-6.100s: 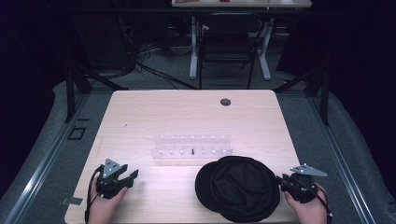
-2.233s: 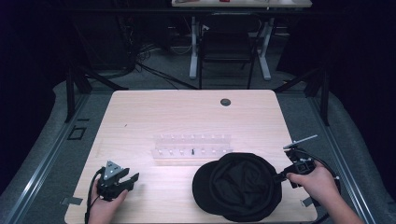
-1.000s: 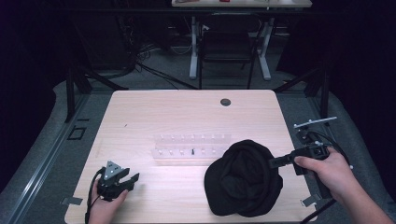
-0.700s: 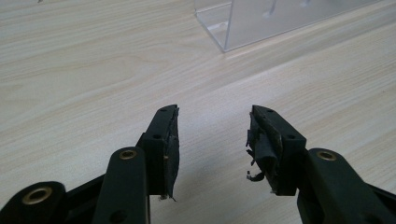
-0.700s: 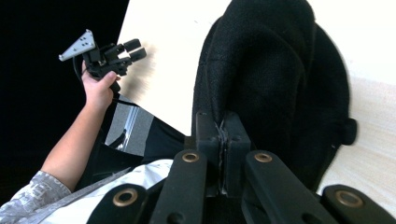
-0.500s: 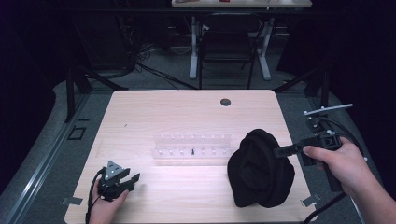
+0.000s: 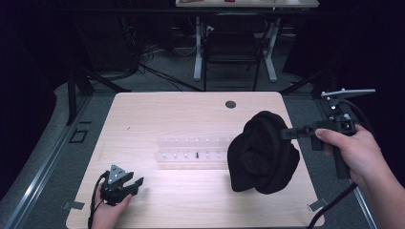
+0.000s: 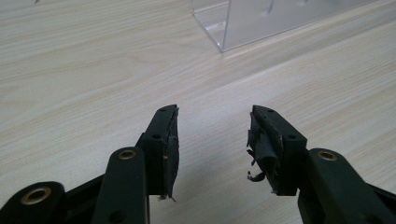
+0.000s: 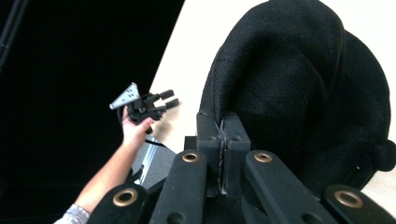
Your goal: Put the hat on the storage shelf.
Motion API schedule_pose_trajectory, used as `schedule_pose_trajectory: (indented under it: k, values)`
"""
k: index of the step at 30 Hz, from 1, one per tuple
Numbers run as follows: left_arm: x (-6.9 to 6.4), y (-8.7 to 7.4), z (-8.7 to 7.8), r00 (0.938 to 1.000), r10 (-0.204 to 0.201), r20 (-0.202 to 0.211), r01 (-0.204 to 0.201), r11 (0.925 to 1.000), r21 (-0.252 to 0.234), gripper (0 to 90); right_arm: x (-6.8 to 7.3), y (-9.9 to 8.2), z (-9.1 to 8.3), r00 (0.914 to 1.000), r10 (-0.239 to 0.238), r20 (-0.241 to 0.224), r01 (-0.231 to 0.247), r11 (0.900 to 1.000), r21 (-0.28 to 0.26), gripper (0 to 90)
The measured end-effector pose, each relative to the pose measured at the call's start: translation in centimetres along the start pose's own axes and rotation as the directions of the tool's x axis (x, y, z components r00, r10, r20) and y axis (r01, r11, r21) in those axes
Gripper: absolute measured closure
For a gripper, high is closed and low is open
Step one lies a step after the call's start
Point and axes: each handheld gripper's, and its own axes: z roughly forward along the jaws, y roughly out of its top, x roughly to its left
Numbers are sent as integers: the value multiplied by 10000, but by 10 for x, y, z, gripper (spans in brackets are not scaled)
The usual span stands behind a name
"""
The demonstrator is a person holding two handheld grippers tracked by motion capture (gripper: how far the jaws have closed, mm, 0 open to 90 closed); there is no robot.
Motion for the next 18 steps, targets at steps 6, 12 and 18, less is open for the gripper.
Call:
schedule_pose_trajectory:
  k: [6, 12, 18]
  values:
    - [2, -1, -1, 10000, -42, -14, 42, 10000, -26, 520, 13, 13, 9, 9998, -98, -190, 94, 9997, -206, 886]
    - [1, 0, 0, 10000, -93, 20, 93, 9999, -53, 516, 20, 23, 18, 9997, -176, -182, 172, 9997, -197, 886]
    - [1, 0, 1, 10000, -75, 24, 75, 10000, -24, 502, 25, 33, 30, 9995, -170, -247, 163, 9995, -272, 886]
